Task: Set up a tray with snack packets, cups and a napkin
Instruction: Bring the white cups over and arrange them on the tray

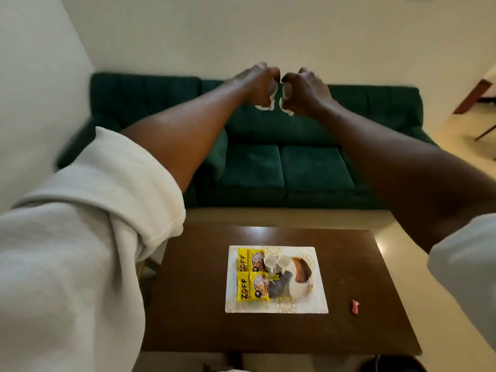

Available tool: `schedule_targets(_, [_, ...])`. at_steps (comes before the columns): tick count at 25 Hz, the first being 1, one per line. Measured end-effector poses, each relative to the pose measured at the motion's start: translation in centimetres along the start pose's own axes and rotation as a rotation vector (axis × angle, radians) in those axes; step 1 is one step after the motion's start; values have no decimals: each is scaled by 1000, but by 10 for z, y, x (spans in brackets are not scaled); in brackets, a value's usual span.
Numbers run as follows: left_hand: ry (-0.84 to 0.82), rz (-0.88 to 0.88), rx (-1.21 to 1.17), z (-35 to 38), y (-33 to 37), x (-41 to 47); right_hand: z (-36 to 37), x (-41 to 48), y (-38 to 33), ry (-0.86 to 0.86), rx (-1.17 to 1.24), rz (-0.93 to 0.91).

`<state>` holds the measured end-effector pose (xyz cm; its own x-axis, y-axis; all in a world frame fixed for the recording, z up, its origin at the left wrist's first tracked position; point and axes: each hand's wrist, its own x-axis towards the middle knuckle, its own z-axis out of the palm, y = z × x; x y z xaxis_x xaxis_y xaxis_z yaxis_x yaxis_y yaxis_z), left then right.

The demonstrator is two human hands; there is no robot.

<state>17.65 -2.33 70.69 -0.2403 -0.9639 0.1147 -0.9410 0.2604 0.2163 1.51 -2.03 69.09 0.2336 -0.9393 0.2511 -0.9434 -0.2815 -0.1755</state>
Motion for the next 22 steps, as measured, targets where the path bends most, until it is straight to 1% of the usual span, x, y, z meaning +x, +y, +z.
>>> schedule_targets(5, [-75,14,-67,92,-5,29,75,8,58,-85,26,153])
schedule_targets(7, [-140,24,-70,145,-8,27,121,-1,77,-147,45,226])
schedule_targets(9, [-195,26,-121,206,-8,21,175,-21,96,-218,54,272])
schedule_targets(12, [-291,9,-166,296,4,2,254,-66,116,-322,92,296])
schedule_targets(14, [-386,-8,-186,363,12,-17,307,-98,132,-396,120,304])
schedule_targets(17, [-512,-36,-257,459,14,-65,382,-159,152,-527,140,328])
schedule_targets(19, [-568,-15,-262,509,14,-103,420,-204,160,-610,145,355])
schedule_targets(22, [-630,30,-204,571,21,-146,469,-265,172,-699,125,339])
